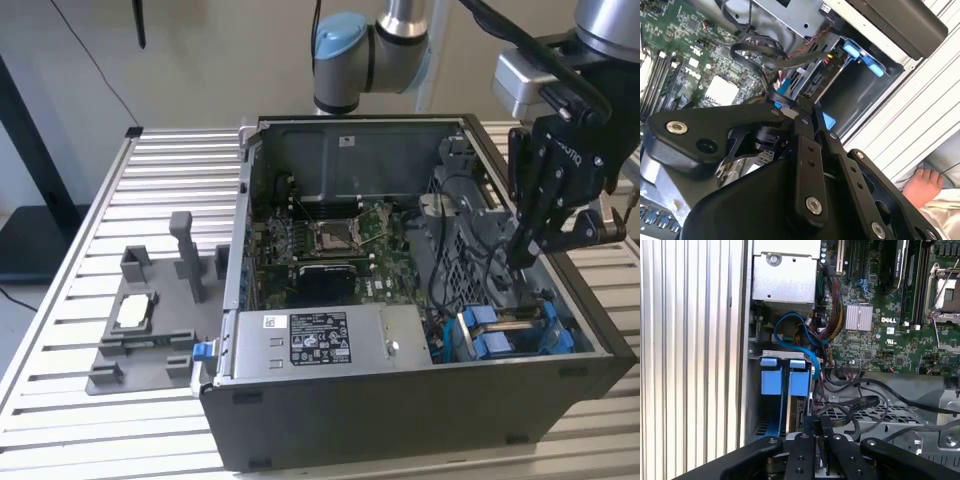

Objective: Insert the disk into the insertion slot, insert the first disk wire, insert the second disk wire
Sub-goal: 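Insert the second disk wire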

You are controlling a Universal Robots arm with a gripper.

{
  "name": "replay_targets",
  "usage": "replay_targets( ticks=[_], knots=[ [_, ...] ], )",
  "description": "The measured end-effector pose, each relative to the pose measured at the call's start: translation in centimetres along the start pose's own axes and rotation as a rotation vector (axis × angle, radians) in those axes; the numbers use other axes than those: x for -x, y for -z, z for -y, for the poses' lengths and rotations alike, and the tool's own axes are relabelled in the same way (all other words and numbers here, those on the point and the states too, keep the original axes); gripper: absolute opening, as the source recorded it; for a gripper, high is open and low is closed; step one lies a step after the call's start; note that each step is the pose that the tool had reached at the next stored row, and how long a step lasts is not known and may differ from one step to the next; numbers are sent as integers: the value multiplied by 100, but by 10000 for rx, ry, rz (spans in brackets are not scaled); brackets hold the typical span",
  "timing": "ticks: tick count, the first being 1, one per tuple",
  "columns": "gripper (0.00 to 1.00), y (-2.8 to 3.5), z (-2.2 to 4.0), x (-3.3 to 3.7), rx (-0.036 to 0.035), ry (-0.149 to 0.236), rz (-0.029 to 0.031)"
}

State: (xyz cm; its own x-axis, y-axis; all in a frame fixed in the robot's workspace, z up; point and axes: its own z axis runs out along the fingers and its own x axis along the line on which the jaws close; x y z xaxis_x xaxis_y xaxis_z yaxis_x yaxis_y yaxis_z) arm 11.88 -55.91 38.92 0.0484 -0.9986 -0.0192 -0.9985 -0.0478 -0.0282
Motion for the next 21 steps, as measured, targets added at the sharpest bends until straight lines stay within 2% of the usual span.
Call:
replay_targets(
  ticks=[2,3,11,12,15,16,19,21],
  knots=[
    [16,0,-8,-35,-22,68,1],
    [16,-1,-17,-61,-57,130,2],
    [16,-6,-18,-66,-80,143,6],
    [16,-13,-18,-66,-103,143,6],
    [16,-43,-19,-68,-257,147,-1],
    [16,-55,-19,-69,-288,147,2],
    [16,-92,-20,-77,-327,148,17],
    [16,-114,-21,-87,-363,145,51]
  ],
)
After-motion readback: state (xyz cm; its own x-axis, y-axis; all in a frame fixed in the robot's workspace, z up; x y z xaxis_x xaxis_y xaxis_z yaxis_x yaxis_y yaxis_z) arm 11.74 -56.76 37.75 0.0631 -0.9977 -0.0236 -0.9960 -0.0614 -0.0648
